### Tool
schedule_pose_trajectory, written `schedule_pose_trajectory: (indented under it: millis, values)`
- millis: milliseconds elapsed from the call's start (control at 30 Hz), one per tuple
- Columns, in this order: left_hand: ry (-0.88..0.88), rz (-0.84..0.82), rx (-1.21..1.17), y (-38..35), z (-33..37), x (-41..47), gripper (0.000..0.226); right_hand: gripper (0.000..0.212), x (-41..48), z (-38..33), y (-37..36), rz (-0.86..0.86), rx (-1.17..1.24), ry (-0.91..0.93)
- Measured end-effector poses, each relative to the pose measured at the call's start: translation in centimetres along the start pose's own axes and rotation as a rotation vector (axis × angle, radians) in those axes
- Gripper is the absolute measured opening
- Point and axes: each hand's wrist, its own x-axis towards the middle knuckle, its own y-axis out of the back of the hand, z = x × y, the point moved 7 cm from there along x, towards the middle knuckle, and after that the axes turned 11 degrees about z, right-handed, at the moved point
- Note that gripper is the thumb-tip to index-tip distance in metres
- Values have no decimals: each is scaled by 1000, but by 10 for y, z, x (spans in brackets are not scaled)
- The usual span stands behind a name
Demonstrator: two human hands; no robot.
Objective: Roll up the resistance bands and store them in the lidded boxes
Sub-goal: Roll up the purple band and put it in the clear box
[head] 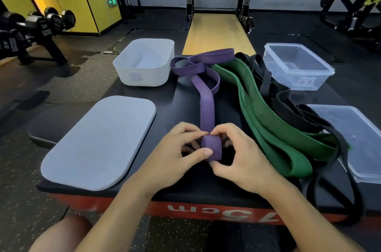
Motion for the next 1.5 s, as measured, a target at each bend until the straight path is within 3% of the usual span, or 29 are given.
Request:
schedule_pose_trajectory:
  millis: [133, 400, 600, 800, 933, 1067, 1267, 1367, 1433, 1500]
  values:
    - [6, 18, -32, 1, 0, -2, 51, 52, 0, 0, 3, 26, 13, 6]
    - [6, 51, -57, 2, 0, -3, 32, 45, -3, -5, 4, 56, -9, 61]
    - [58, 89, 8, 5, -3, 5, 16, 70, -3, -2, -4, -21, -65, 54]
    - [67, 104, 60, 0, -1, 4, 24, 55, 2, 5, 3, 38, 3, 3]
    - [64, 60, -31, 1, 0, -3, 37, 49, 3, 5, 6, 38, 43, -26]
    - [62, 41, -47, 2, -1, -5, 24, 44, 3, 3, 2, 6, 32, -28]
    - [113, 104, -1, 4, 1, -5, 17, 56, 1, 1, -4, -42, -44, 6]
    - [136, 128, 2, 9, 3, -4, 35, 72, 1, -1, -5, -27, -36, -6]
    - [161, 122, -8, 10, 3, -2, 41, 66, 1, -1, -4, -17, -9, -27]
    - [202, 122, -34, 10, 1, -1, 30, 60, 2, -4, -3, -23, -37, -3]
